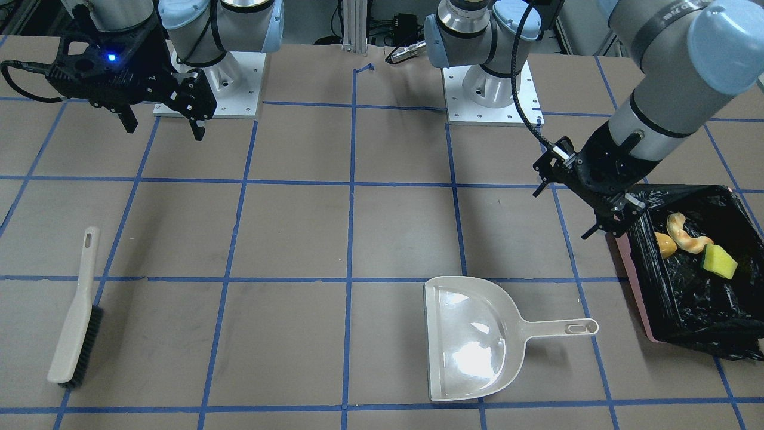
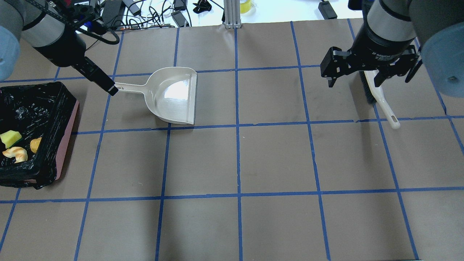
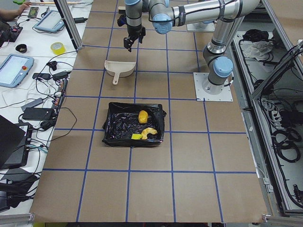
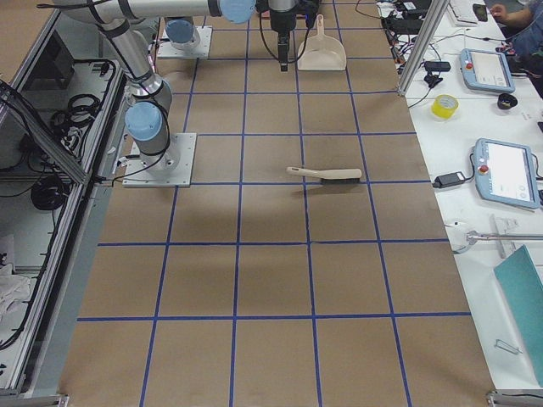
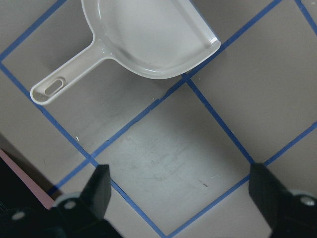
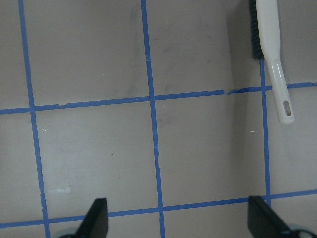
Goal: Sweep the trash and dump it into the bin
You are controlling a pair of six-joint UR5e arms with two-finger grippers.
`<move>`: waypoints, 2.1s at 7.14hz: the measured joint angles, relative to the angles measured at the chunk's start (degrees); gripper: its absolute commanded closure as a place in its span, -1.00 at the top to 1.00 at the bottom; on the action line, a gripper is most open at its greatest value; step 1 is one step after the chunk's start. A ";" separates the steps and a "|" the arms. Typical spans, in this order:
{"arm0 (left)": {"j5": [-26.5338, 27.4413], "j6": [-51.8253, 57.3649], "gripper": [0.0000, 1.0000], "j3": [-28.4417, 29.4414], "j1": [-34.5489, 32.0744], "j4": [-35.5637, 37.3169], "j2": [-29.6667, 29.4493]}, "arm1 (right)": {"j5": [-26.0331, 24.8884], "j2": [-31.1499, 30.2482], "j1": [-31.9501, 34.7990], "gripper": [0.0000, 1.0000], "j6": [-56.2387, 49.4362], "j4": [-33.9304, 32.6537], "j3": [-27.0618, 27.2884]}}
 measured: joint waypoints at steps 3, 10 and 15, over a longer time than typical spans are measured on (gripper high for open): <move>4.12 -24.24 1.00 -0.76 -5.91 -0.89 3.07 | -0.47 0.00 -0.03 1.00 -0.06 0.10 0.00; 6.36 -35.18 0.95 -1.46 -11.79 -0.29 5.93 | -0.56 0.00 -0.12 1.00 -0.09 0.03 0.00; 5.87 -35.19 0.95 -1.56 -11.72 -0.11 5.62 | -0.58 0.00 -0.19 1.00 -0.09 0.03 0.00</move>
